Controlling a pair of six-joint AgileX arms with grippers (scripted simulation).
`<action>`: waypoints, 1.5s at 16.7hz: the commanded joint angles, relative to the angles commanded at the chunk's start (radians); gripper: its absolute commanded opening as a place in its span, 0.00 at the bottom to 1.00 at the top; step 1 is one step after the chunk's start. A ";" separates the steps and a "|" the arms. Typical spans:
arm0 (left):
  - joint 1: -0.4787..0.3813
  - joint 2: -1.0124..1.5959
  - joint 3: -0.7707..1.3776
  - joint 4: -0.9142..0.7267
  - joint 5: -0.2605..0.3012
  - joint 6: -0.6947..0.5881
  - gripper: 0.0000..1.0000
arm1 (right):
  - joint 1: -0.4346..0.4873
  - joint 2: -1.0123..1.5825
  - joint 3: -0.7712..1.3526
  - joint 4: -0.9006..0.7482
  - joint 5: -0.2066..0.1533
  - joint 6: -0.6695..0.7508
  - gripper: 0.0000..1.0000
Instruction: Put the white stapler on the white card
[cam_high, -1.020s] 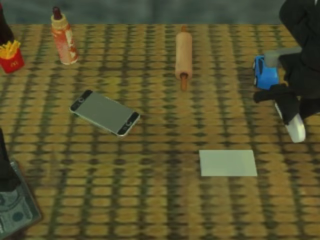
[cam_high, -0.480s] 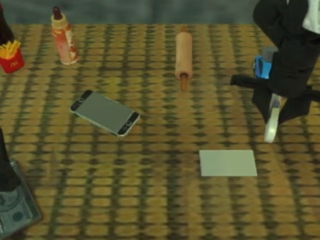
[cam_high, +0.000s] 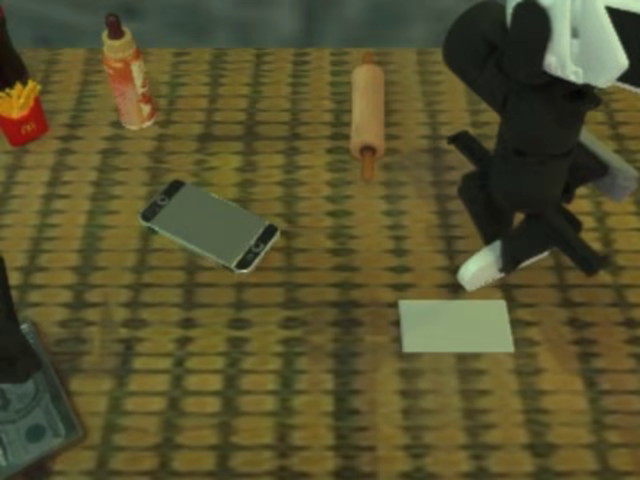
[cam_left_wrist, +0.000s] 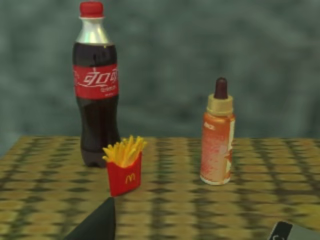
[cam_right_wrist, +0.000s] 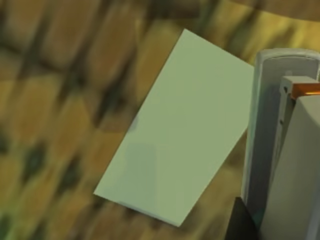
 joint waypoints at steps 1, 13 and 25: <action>0.000 0.000 0.000 0.000 0.000 0.000 1.00 | 0.013 0.000 0.005 -0.004 0.000 0.101 0.00; 0.000 0.000 0.000 0.000 0.000 0.000 1.00 | 0.076 -0.051 0.018 0.013 0.005 0.573 0.00; 0.000 0.000 0.000 0.000 0.000 0.000 1.00 | 0.078 0.048 -0.231 0.364 0.005 0.577 0.00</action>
